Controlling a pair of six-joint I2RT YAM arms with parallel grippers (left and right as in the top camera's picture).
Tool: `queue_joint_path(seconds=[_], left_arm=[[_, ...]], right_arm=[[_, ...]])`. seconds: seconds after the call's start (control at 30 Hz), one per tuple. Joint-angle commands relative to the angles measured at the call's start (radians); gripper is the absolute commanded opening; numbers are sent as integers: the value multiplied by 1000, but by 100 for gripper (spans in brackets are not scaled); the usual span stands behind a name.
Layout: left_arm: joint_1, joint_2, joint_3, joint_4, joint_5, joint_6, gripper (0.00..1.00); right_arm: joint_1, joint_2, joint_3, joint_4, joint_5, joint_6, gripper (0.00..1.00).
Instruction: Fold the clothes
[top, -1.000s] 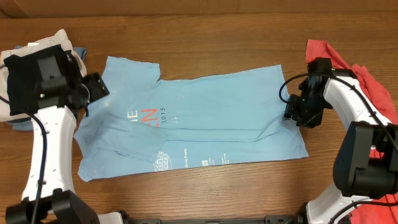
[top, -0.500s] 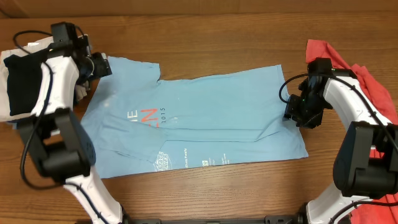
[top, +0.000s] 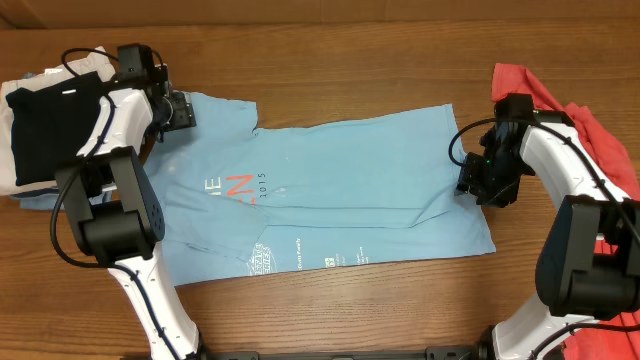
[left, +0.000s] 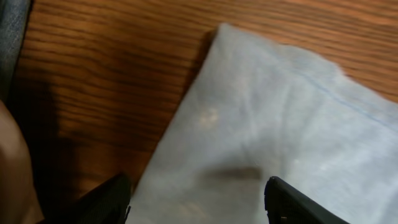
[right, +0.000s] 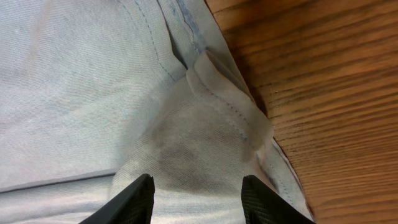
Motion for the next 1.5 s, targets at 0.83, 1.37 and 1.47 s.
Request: queue_joint_path(seconds=[0.83, 1.37, 1.47], left_arm=[[14, 41, 56, -202, 58, -127, 4], [13, 21, 56, -246, 156, -206, 5], [13, 21, 56, -251, 156, -216, 5]], right_arm=[[1, -17, -2, 468, -3, -2, 55], [1, 217, -2, 924, -61, -62, 55], [1, 262, -2, 994, -103, -81, 56]])
